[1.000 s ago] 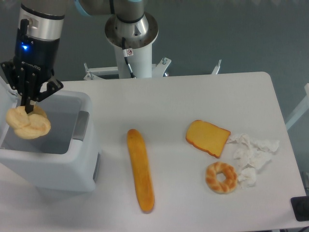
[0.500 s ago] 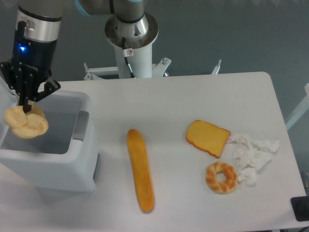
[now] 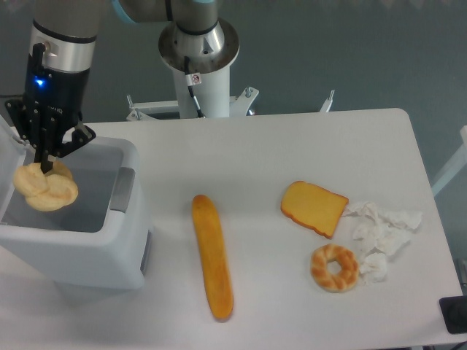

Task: Place the round bread in the trash can
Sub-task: 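Lower the roll into the bin and open the gripper to release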

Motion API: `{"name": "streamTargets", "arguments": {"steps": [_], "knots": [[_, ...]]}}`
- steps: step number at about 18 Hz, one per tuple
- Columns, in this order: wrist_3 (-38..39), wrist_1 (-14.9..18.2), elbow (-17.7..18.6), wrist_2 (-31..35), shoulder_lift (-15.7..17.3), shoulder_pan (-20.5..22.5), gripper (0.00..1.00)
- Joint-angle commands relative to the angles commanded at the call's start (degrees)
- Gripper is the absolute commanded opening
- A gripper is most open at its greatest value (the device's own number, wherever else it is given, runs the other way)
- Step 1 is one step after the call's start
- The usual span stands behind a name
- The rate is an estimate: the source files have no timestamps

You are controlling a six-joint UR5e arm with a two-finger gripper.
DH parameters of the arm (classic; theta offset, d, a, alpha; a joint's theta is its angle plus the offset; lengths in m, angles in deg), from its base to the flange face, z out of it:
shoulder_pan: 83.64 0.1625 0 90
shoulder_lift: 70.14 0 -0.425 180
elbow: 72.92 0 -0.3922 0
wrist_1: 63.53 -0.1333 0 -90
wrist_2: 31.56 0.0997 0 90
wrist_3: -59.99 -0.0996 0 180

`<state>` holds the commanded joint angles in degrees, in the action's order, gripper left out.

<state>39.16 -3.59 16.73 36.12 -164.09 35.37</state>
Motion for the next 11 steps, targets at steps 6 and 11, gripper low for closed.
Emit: {"name": "streamTargets", "arguments": {"steps": [6, 11], "knots": [[-0.26, -0.17, 0.09, 0.09, 0.0, 0.0, 0.38], [-0.35, -0.09, 0.09, 0.09, 0.0, 0.09, 0.64]]}}
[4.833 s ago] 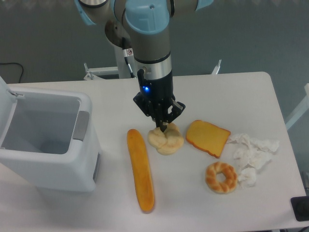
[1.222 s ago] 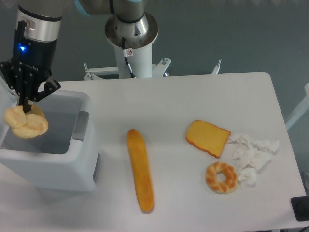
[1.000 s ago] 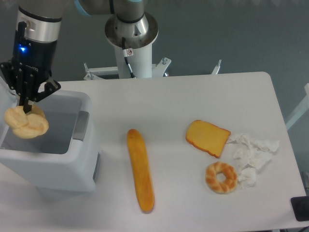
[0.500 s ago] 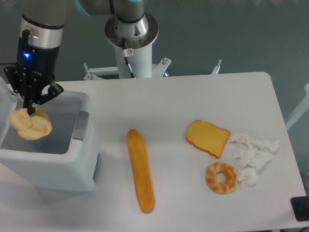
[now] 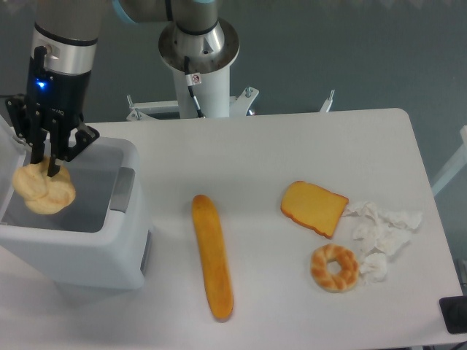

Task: Place the round bread in the trash can

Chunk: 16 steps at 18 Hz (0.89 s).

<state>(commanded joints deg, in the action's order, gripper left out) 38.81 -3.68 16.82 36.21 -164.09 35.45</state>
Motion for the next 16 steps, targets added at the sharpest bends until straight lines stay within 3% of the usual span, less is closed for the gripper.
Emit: {"name": "streamTargets", "arguments": {"steps": [1, 4, 6, 7, 8, 13, 16], "knots": [[0.0, 0.0, 0.0, 0.0, 0.0, 0.0, 0.72], [0.18, 0.0, 0.0, 0.09, 0.17, 0.0, 0.73], [-0.17, -0.17, 0.0, 0.0, 0.09, 0.09, 0.8], [0.17, -0.18, -0.09, 0.0, 0.09, 0.17, 0.85], [0.09, -0.26, -0.09, 0.09, 0.17, 0.35, 1.0], [0.0, -0.26, -0.26, 0.35, 1.14, 5.97, 1.0], [-0.44, -0.26, 1.66, 0.7, 3.42, 11.67, 1.0]]}}
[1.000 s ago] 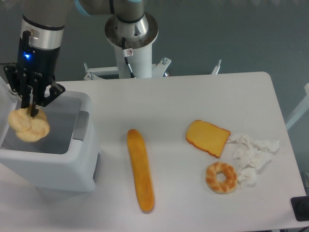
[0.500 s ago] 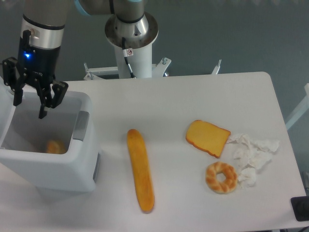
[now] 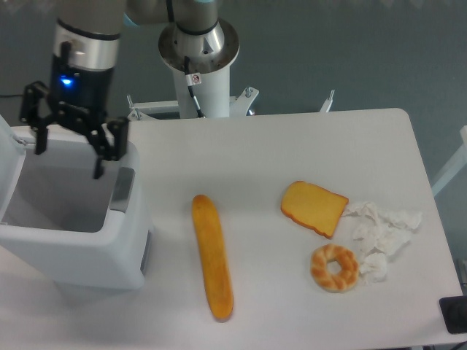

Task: Place the round bread in the trash can

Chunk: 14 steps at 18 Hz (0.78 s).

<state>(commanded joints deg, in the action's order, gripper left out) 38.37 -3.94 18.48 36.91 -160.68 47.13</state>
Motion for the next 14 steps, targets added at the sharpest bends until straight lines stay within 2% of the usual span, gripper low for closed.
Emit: {"name": "streamTargets", "arguments": {"steps": [3, 5, 8, 10, 12, 14], "knots": [[-1.31, 0.09, 0.27, 0.35, 0.71, 4.58, 1.0], [-2.89, 0.17, 0.27, 4.11, 1.06, 6.25, 1.0], [-4.04, 0.35, 0.62, 10.79, 0.98, 6.43, 1.0], [-8.85, 0.7, 1.5, 14.22, 0.8, 6.61, 1.0], [-11.15, 4.11, 1.68, 16.86, 0.97, 6.61, 1.0], [-14.92, 4.92, 0.98, 19.42, 1.06, 7.05, 1.0]]}}
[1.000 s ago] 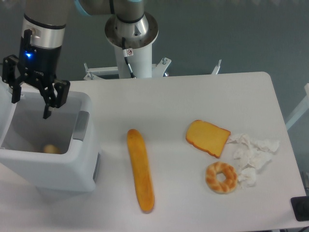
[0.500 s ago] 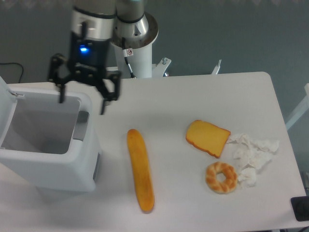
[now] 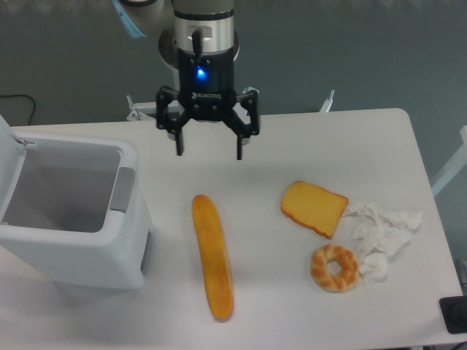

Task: Place the round bread in the trash can

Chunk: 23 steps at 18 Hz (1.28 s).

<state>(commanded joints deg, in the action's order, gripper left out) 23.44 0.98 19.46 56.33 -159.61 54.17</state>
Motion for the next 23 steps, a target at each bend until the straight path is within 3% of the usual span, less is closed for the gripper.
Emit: {"name": "streamTargets", "arguments": {"steps": [12, 23], "knots": [[-12.58, 0.26, 1.14, 8.44, 0.97, 0.09, 1.0], [-13.64, -0.09, 1.75, 8.97, 0.97, 0.0, 1.0]]}}
